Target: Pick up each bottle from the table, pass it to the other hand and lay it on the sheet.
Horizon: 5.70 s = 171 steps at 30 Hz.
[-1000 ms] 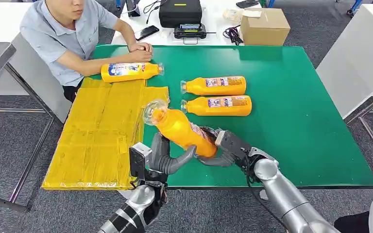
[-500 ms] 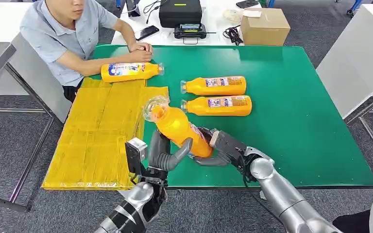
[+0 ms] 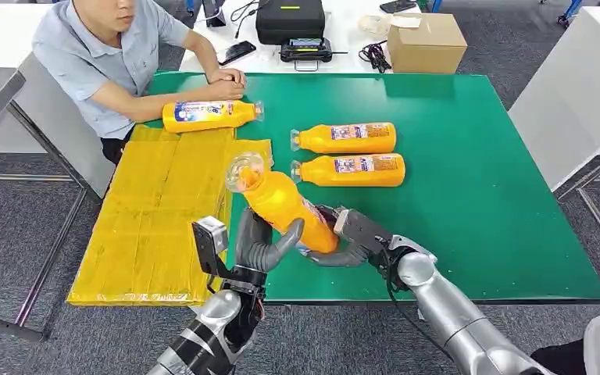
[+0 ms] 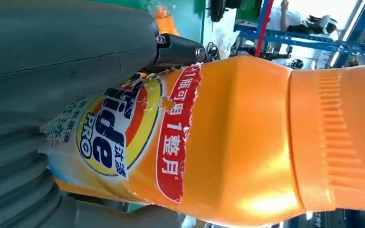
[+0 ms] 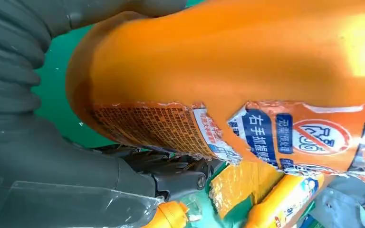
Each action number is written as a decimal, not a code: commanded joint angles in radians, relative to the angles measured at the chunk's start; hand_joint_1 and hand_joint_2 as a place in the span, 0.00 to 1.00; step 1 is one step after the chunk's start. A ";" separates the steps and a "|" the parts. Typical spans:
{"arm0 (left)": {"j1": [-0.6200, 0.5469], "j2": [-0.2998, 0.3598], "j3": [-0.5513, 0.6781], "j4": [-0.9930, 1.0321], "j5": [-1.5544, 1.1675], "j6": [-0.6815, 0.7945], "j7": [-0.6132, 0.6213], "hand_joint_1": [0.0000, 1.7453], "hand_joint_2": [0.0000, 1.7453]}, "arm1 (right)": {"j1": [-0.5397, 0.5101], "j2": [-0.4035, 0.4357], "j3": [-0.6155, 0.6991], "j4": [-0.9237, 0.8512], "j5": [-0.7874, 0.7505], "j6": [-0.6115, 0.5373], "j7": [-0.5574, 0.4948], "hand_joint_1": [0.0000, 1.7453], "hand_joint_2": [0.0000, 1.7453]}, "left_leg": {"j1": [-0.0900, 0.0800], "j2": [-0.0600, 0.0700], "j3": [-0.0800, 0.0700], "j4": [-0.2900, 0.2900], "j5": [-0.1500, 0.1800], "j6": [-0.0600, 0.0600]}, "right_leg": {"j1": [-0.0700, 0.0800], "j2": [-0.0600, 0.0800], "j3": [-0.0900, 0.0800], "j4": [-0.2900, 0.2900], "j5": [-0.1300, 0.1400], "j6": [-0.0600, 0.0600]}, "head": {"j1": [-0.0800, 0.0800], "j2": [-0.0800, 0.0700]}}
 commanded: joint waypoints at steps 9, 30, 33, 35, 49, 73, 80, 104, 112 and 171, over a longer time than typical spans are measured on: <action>0.058 0.085 0.013 -0.139 -0.491 0.294 0.106 1.00 1.00 | 0.166 0.015 -0.277 -0.011 0.251 -0.300 -0.022 0.00 1.00 | 0.002 -0.002 0.006 -0.002 -0.002 -0.002 | 0.002 -0.003 0.007 -0.002 -0.002 -0.003 | 0.000 0.000; 0.014 0.186 0.331 -0.058 -1.839 0.435 0.617 1.00 1.00 | 0.222 0.117 -0.475 -0.063 0.510 -0.401 -0.067 0.00 1.00 | 0.002 0.002 0.004 -0.001 -0.001 -0.003 | 0.002 0.002 0.003 -0.001 0.000 -0.003 | 0.000 0.000; -0.014 0.201 0.325 -0.017 -1.910 0.435 0.657 1.00 1.00 | 0.217 0.117 -0.469 -0.056 0.506 -0.397 -0.073 0.00 1.00 | 0.002 0.000 0.003 -0.001 0.001 -0.002 | 0.002 0.000 0.002 -0.001 0.000 -0.003 | 0.000 0.000; -0.018 0.203 0.321 -0.010 -1.926 0.435 0.670 1.00 1.00 | 0.217 0.115 -0.469 -0.056 0.504 -0.396 -0.076 0.00 1.00 | 0.002 0.001 0.003 -0.001 0.000 -0.002 | 0.002 0.001 0.003 -0.001 0.000 -0.003 | 0.000 0.000; -0.204 0.335 0.040 0.270 -1.927 0.377 0.909 1.00 1.00 | 0.197 0.114 -0.444 -0.045 0.482 -0.379 -0.105 0.00 1.00 | 0.001 0.000 0.001 0.000 0.001 0.000 | 0.001 -0.001 0.001 0.000 0.000 -0.002 | 0.000 0.000; -0.319 0.263 0.258 0.588 -1.774 0.079 0.670 0.05 1.00 | 0.169 0.127 -0.427 -0.025 0.451 -0.322 -0.117 0.00 1.00 | 0.001 -0.001 0.003 0.000 0.001 0.000 | 0.001 -0.001 0.003 0.000 0.000 -0.002 | 0.000 0.000; -0.321 0.261 0.314 0.641 -1.716 -0.007 0.657 0.00 1.00 | 0.147 0.134 -0.428 0.005 0.442 -0.313 -0.122 0.00 1.00 | 0.001 0.001 0.008 -0.001 0.001 -0.001 | 0.001 0.001 0.007 -0.001 0.001 -0.002 | 0.000 0.000; -0.240 0.199 0.318 0.494 -1.697 0.171 0.638 0.00 1.00 | 0.207 0.150 -0.499 -0.052 0.456 -0.390 -0.119 0.00 1.00 | 0.001 -0.001 0.015 -0.003 0.001 -0.001 | 0.001 -0.001 0.015 -0.003 0.000 -0.003 | 0.000 0.000; -0.016 0.178 0.258 0.088 -1.709 0.309 0.612 0.00 1.00 | 0.318 0.182 -0.580 -0.212 0.453 -0.454 -0.125 0.00 1.00 | 0.001 -0.003 0.012 -0.001 -0.001 -0.001 | 0.001 -0.003 0.012 -0.001 -0.002 -0.002 | 0.000 0.000; 0.495 0.100 0.252 -0.636 -0.640 0.264 0.104 0.00 1.00 | 0.549 0.253 -0.456 -0.568 0.830 -0.725 0.024 0.00 1.00 | 0.002 -0.002 0.004 0.000 -0.003 -0.002 | 0.002 -0.002 0.004 -0.002 -0.004 -0.001 | 0.000 0.000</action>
